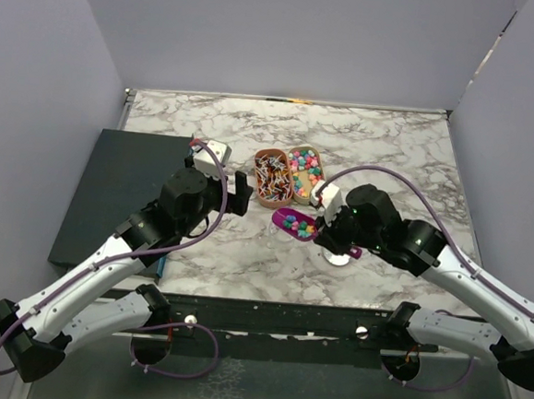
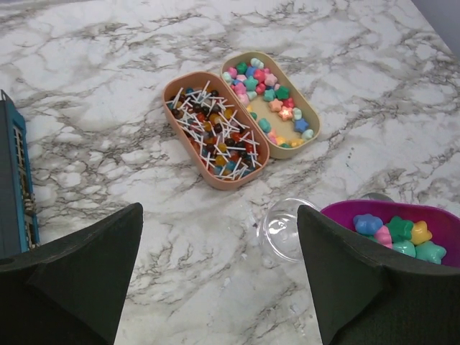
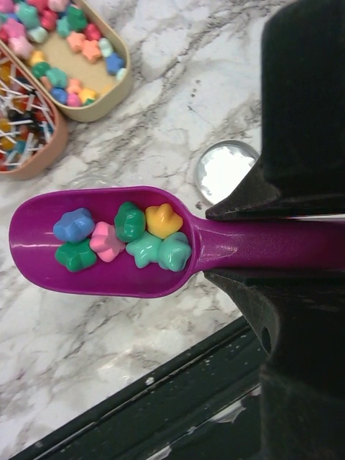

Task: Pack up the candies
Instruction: Place the fake candies in the packing bottle.

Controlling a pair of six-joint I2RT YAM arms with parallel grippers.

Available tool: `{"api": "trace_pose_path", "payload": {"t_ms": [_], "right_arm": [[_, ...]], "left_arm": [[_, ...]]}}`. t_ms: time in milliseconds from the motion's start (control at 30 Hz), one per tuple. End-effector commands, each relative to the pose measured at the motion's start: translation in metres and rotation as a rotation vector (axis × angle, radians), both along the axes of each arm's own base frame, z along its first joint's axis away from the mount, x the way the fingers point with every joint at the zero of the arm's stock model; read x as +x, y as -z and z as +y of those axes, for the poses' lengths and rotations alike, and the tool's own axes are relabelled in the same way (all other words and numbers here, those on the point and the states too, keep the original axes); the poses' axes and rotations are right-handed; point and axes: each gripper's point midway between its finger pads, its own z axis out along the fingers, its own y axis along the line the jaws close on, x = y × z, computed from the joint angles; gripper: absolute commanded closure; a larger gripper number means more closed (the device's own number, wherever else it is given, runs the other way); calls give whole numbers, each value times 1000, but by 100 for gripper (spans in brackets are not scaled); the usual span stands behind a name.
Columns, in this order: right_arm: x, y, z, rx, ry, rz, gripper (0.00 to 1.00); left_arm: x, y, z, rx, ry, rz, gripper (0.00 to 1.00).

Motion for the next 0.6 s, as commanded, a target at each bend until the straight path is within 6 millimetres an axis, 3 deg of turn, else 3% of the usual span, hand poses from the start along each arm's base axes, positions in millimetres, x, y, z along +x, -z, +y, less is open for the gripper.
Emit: {"api": "trace_pose_path", "payload": {"t_ms": [0,333,567], "right_arm": [[-5,13,-18,-122,15,39,100],[-10,30,-29,-236,4,96,99],[-2,34,-30,-271,32,91,99]], "left_arm": [[7,-18,23,29,-99,-68,11],[3,-6,25,27,-97,-59,11],[1,-1,24,17,-86,-54,11]]}}
